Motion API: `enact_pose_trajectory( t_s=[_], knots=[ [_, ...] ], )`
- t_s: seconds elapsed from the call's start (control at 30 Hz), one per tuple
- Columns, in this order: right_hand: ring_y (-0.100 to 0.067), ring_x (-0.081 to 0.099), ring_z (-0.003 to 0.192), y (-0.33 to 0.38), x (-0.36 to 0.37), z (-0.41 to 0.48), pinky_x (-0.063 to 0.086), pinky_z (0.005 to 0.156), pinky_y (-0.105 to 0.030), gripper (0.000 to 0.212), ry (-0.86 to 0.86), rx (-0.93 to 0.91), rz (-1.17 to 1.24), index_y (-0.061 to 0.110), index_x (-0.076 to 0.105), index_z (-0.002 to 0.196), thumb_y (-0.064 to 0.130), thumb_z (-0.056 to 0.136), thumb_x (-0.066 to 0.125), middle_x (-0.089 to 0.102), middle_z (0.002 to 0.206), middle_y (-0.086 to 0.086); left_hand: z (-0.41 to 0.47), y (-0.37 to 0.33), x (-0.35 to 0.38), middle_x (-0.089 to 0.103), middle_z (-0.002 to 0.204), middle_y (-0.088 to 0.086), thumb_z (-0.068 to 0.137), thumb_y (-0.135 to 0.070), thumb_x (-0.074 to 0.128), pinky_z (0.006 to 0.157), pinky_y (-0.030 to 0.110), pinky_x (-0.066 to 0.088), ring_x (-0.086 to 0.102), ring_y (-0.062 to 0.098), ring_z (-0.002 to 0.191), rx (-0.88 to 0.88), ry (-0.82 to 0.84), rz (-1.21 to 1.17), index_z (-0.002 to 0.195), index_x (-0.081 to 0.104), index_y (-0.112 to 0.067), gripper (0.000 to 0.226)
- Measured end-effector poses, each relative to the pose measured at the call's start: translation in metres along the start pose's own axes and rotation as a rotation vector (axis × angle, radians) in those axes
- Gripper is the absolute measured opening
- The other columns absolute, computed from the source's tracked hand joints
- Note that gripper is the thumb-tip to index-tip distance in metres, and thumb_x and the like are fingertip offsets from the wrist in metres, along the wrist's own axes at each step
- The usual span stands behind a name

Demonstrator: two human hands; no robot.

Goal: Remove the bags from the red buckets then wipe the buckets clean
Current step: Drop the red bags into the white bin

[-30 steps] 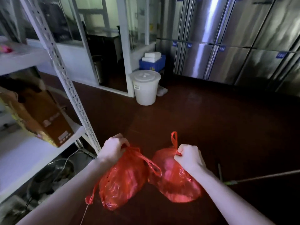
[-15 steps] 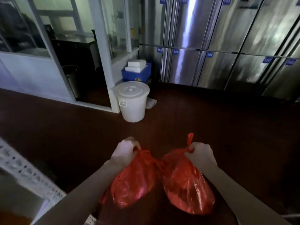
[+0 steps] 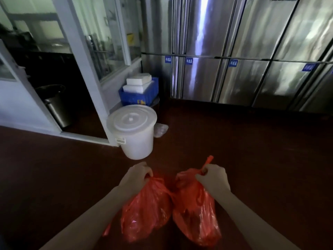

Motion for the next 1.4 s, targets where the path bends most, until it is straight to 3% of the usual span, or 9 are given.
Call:
enact_pose_trajectory(
  t_s=[0.33, 0.47, 0.7, 0.83, 0.93, 1.07, 1.17, 1.27, 1.4],
  knots=[
    [-0.003, 0.052, 0.056, 0.024, 0.016, 0.259, 0.033, 0.050, -0.014, 0.010, -0.002, 0.021, 0.030, 0.019, 0.066, 0.074, 0.024, 0.073, 0.074, 0.058, 0.064, 0.007, 0.252, 0.058, -0.005, 0.059, 0.096, -0.001, 0.081, -0.008, 0.067, 0.084, 0.029, 0.047, 0.060, 0.016, 0.086, 0.002, -0.066, -0.048, 0.091, 0.073, -0.017, 0.015],
    [0.006, 0.047, 0.054, 0.025, 0.043, 0.370, 0.032, 0.043, -0.008, 0.011, 0.028, 0.037, -0.006, 0.020, 0.064, 0.072, 0.024, 0.075, 0.074, 0.055, 0.063, 0.012, 0.357, 0.099, 0.013, 0.058, 0.099, -0.004, 0.086, -0.014, 0.064, 0.084, 0.024, 0.045, 0.058, 0.012, 0.088, -0.020, -0.072, -0.099, 0.094, 0.073, -0.020, 0.013],
    [0.003, 0.050, 0.045, 0.010, 0.098, 0.541, 0.037, 0.043, -0.006, 0.024, 0.098, 0.163, 0.021, 0.022, 0.056, 0.060, 0.018, 0.073, 0.076, 0.059, 0.056, 0.008, 0.525, 0.165, 0.053, 0.057, 0.092, -0.004, 0.081, -0.009, 0.065, 0.078, 0.027, 0.049, 0.060, 0.016, 0.083, -0.115, 0.028, -0.174, 0.087, 0.073, -0.019, 0.014],
    [-0.010, 0.061, 0.046, -0.011, 0.134, 0.623, 0.044, 0.043, -0.014, 0.020, 0.160, 0.288, 0.063, 0.019, 0.058, 0.062, 0.019, 0.076, 0.073, 0.063, 0.055, 0.002, 0.601, 0.196, 0.082, 0.062, 0.105, 0.003, 0.079, -0.004, 0.067, 0.083, 0.018, 0.040, 0.062, 0.021, 0.097, -0.166, 0.047, -0.197, 0.089, 0.074, -0.013, 0.015],
    [-0.010, 0.060, 0.045, -0.026, 0.168, 0.690, 0.042, 0.041, -0.013, 0.022, 0.196, 0.318, 0.081, 0.020, 0.056, 0.062, 0.018, 0.079, 0.071, 0.062, 0.055, 0.003, 0.659, 0.227, 0.113, 0.061, 0.121, 0.008, 0.081, -0.003, 0.066, 0.095, 0.023, 0.040, 0.059, 0.023, 0.111, -0.219, 0.061, -0.202, 0.094, 0.074, -0.010, 0.016],
    [-0.005, 0.056, 0.048, -0.054, 0.230, 0.776, 0.035, 0.041, -0.013, 0.029, 0.272, 0.307, 0.052, 0.026, 0.051, 0.061, 0.019, 0.082, 0.070, 0.059, 0.057, 0.009, 0.732, 0.266, 0.168, 0.063, 0.112, 0.006, 0.082, -0.002, 0.066, 0.095, 0.029, 0.044, 0.059, 0.021, 0.106, -0.295, 0.059, -0.187, 0.094, 0.073, -0.009, 0.016],
    [-0.011, 0.062, 0.062, -0.096, 0.286, 0.830, 0.043, 0.052, -0.021, 0.017, 0.336, 0.363, 0.003, 0.024, 0.058, 0.072, 0.027, 0.084, 0.069, 0.064, 0.070, 0.006, 0.781, 0.302, 0.225, 0.066, 0.107, 0.007, 0.078, 0.000, 0.068, 0.091, 0.037, 0.048, 0.062, 0.024, 0.099, -0.364, 0.064, -0.198, 0.091, 0.074, -0.010, 0.017],
    [-0.020, 0.064, 0.069, -0.145, 0.341, 0.871, 0.049, 0.060, -0.029, 0.012, 0.360, 0.402, -0.059, 0.016, 0.064, 0.085, 0.028, 0.085, 0.066, 0.066, 0.076, 0.000, 0.815, 0.341, 0.292, 0.065, 0.106, 0.007, 0.078, 0.000, 0.067, 0.087, 0.034, 0.049, 0.063, 0.026, 0.097, -0.430, 0.108, -0.177, 0.094, 0.074, -0.010, 0.020],
    [-0.019, 0.061, 0.069, -0.206, 0.413, 0.922, 0.040, 0.058, -0.025, 0.013, 0.348, 0.429, -0.104, 0.016, 0.067, 0.093, 0.025, 0.085, 0.065, 0.063, 0.075, 0.001, 0.852, 0.393, 0.375, 0.064, 0.107, 0.004, 0.079, 0.000, 0.067, 0.080, 0.026, 0.044, 0.064, 0.023, 0.091, -0.494, 0.123, -0.149, 0.093, 0.074, -0.011, 0.020]
  ],
)
Point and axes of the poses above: each hand's wrist, its own z-axis towards the middle knuckle, its own x-axis out of the palm, y = z × x, the point moved 10 cm from there along z, towards the middle knuckle
